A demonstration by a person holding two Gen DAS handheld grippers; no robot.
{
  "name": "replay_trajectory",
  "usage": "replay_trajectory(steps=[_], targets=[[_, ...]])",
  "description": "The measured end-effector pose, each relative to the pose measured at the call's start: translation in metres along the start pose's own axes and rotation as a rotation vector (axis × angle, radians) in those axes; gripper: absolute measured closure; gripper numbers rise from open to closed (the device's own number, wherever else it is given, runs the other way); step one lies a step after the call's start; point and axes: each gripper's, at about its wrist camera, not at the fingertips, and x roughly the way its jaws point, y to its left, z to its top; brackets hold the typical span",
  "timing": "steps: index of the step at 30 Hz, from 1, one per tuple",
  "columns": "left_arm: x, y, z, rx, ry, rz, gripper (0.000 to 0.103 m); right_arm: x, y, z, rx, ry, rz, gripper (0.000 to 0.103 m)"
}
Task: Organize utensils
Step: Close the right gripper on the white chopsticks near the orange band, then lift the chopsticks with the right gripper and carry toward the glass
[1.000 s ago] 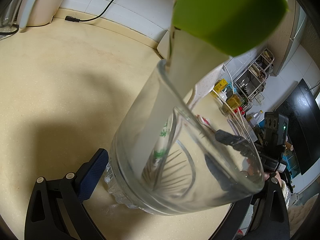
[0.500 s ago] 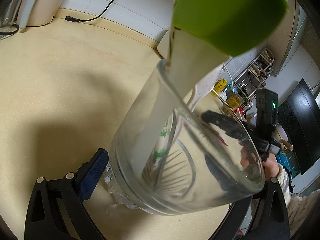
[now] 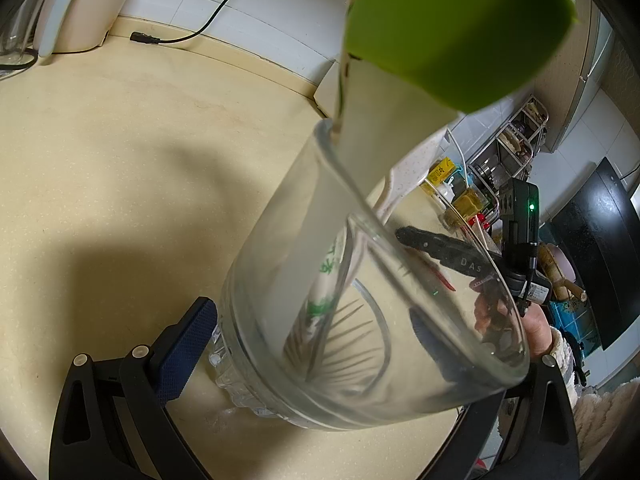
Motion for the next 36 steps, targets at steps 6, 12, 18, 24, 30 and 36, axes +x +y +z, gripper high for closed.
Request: replay_trajectory(steps=[6, 12, 18, 24, 30, 36], targets=[[0.000, 0.000, 0.000, 0.000, 0.000, 0.000, 0.003, 0.000, -0.008, -0.001, 0.033, 0.002, -0.008, 0.077], [0.000, 0.000, 0.000, 0.000, 0.000, 0.000, 0.003, 0.008, 0.002, 0.002, -0.009, 0.008, -0.030, 0.077], [0.000, 0.000, 0.000, 0.000, 0.000, 0.000, 0.003, 0.023, 0.010, 0.005, -0.054, 0.042, -0.099, 0.077], [0.000, 0.000, 0.000, 0.000, 0.000, 0.000, 0.003, 0.030, 0.022, 0.006, -0.114, 0.037, -0.136, 0.086], [0.000, 0.000, 0.000, 0.000, 0.000, 0.000, 0.003, 0.029, 0.024, 0.005, -0.123, 0.029, -0.131, 0.091], [0.000, 0.000, 0.000, 0.000, 0.000, 0.000, 0.003, 0.018, 0.022, 0.004, -0.089, -0.015, -0.078, 0.091]])
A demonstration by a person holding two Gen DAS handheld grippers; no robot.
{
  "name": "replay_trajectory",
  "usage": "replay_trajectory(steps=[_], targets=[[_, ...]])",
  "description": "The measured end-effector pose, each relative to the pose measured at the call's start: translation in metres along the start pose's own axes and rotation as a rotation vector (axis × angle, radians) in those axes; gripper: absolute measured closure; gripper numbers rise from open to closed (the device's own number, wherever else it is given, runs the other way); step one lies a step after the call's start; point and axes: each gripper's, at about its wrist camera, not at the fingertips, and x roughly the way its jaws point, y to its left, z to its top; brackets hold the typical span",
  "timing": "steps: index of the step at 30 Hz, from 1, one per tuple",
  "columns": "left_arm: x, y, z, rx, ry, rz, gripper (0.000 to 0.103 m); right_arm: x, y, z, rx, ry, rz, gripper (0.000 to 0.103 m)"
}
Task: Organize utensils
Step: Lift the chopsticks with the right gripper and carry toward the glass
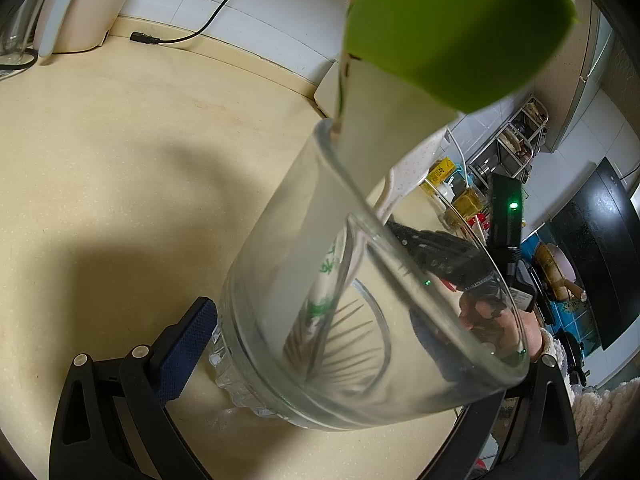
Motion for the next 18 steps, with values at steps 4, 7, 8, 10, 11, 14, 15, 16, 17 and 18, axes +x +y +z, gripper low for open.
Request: replay_trajectory(steps=[4, 7, 8, 10, 11, 14, 15, 16, 17, 18], targets=[[0.000, 0.000, 0.000, 0.000, 0.000, 0.000, 0.003, -0.030, -0.005, 0.003, 0.053, -0.108, 0.066, 0.091], [0.000, 0.000, 0.000, 0.000, 0.000, 0.000, 0.003, -0.056, -0.010, 0.007, 0.093, -0.195, 0.112, 0.091], [0.000, 0.000, 0.000, 0.000, 0.000, 0.000, 0.003, -0.065, -0.012, 0.007, 0.107, -0.220, 0.130, 0.091], [0.000, 0.000, 0.000, 0.000, 0.000, 0.000, 0.003, -0.078, -0.012, 0.008, 0.121, -0.251, 0.146, 0.091], [0.000, 0.000, 0.000, 0.000, 0.000, 0.000, 0.003, -0.085, -0.010, 0.009, 0.126, -0.269, 0.152, 0.091], [0.000, 0.000, 0.000, 0.000, 0.000, 0.000, 0.003, -0.101, -0.007, 0.014, 0.120, -0.313, 0.156, 0.092], [0.000, 0.000, 0.000, 0.000, 0.000, 0.000, 0.003, -0.107, -0.005, 0.017, 0.116, -0.328, 0.153, 0.092], [0.000, 0.000, 0.000, 0.000, 0.000, 0.000, 0.003, -0.113, -0.004, 0.019, 0.111, -0.340, 0.150, 0.092], [0.000, 0.000, 0.000, 0.000, 0.000, 0.000, 0.003, -0.118, 0.002, 0.023, 0.101, -0.358, 0.143, 0.092], [0.000, 0.000, 0.000, 0.000, 0.000, 0.000, 0.003, -0.122, 0.004, 0.024, 0.094, -0.370, 0.139, 0.092]])
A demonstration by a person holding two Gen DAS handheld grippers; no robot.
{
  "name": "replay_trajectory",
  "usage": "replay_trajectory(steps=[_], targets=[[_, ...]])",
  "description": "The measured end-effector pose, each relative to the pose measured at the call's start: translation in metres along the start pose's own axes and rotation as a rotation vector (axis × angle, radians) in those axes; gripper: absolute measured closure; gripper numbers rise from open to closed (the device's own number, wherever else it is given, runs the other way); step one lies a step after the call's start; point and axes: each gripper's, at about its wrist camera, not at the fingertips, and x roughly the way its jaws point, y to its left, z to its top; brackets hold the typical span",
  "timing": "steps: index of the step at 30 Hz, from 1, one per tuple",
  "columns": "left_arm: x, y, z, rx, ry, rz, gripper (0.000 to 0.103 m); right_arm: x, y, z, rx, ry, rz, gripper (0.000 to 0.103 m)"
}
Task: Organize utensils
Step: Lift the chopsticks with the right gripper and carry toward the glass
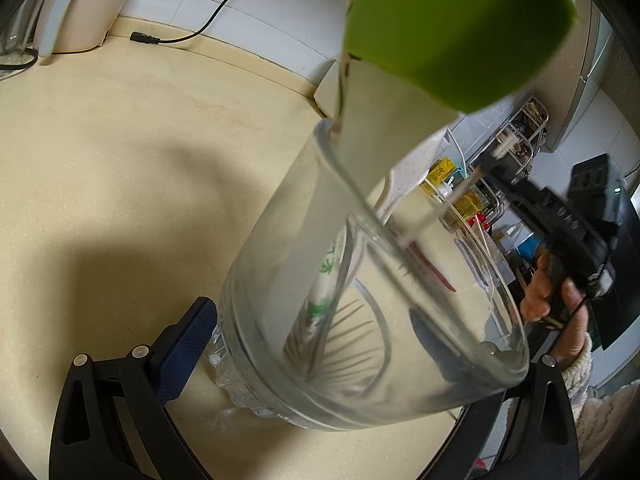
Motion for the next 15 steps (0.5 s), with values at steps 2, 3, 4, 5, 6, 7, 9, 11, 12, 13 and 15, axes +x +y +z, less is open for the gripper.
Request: replay_trajectory(steps=[2, 3, 4, 5, 6, 7, 9, 11, 12, 13, 15], targets=[[0.000, 0.000, 0.000, 0.000, 0.000, 0.000, 0.003, -0.006, 0.007, 0.008, -0.017, -0.026, 0.003, 0.092], [0.000, 0.000, 0.000, 0.000, 0.000, 0.000, 0.003, -0.009, 0.008, 0.012, -0.022, -0.035, 0.009, 0.092], [0.000, 0.000, 0.000, 0.000, 0.000, 0.000, 0.003, -0.012, 0.011, 0.017, -0.029, -0.043, 0.018, 0.092], [0.000, 0.000, 0.000, 0.000, 0.000, 0.000, 0.003, -0.017, 0.017, 0.022, -0.037, -0.056, 0.030, 0.092], [0.000, 0.000, 0.000, 0.000, 0.000, 0.000, 0.003, -0.020, 0.020, 0.027, -0.043, -0.067, 0.042, 0.092], [0.000, 0.000, 0.000, 0.000, 0.000, 0.000, 0.003, -0.024, 0.025, 0.032, -0.048, -0.078, 0.059, 0.092], [0.000, 0.000, 0.000, 0.000, 0.000, 0.000, 0.003, -0.034, 0.035, 0.045, -0.051, -0.105, 0.114, 0.092], [0.000, 0.000, 0.000, 0.000, 0.000, 0.000, 0.003, -0.045, 0.046, 0.057, -0.049, -0.135, 0.174, 0.092], [0.000, 0.000, 0.000, 0.000, 0.000, 0.000, 0.003, -0.050, 0.051, 0.061, -0.049, -0.148, 0.200, 0.092], [0.000, 0.000, 0.000, 0.000, 0.000, 0.000, 0.003, -0.054, 0.056, 0.065, -0.048, -0.160, 0.229, 0.092], [0.000, 0.000, 0.000, 0.000, 0.000, 0.000, 0.003, -0.061, 0.067, 0.072, -0.048, -0.175, 0.296, 0.092]])
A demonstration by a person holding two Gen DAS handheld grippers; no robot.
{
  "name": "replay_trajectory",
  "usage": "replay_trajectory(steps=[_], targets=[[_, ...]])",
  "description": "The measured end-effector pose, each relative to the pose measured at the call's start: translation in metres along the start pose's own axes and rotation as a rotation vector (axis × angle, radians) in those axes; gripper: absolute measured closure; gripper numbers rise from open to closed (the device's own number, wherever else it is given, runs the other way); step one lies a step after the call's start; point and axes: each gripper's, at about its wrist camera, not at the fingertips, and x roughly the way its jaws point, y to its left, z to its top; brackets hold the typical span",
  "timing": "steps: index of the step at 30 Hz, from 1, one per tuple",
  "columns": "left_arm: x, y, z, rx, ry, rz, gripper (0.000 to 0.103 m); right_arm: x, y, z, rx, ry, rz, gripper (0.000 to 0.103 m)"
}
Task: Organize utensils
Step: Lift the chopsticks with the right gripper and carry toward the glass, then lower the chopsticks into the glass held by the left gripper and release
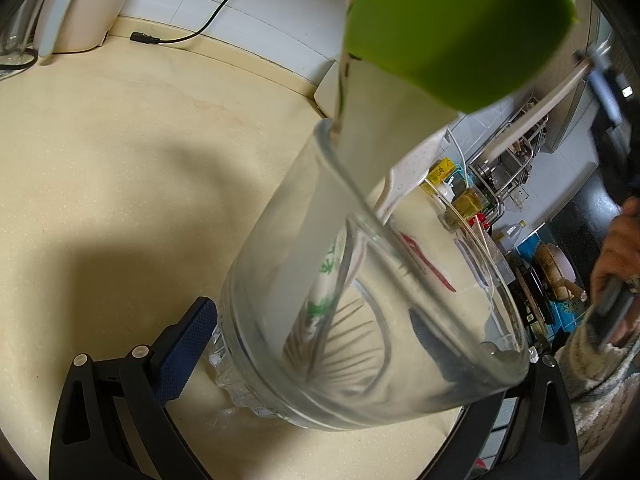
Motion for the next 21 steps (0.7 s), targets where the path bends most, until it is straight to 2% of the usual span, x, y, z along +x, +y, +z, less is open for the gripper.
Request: replay_trajectory(steps=[3, 7, 16, 19, 21], targets=[[0.000, 0.000, 0.000, 0.000, 0.000, 0.000, 0.003, 0.006, 0.017, 0.004, -0.009, 0.005, 0.062, 0.092], [0.000, 0.000, 0.000, 0.000, 0.000, 0.000, 0.003, 0.024, 0.032, -0.010, -0.029, 0.075, 0.098, 0.092], [0.000, 0.000, 0.000, 0.000, 0.000, 0.000, 0.003, 0.063, 0.045, -0.062, -0.058, 0.274, 0.096, 0.091], [0.000, 0.000, 0.000, 0.000, 0.000, 0.000, 0.003, 0.072, 0.047, -0.071, -0.067, 0.316, 0.091, 0.091], [0.000, 0.000, 0.000, 0.000, 0.001, 0.000, 0.003, 0.075, 0.049, -0.072, -0.072, 0.322, 0.081, 0.086]])
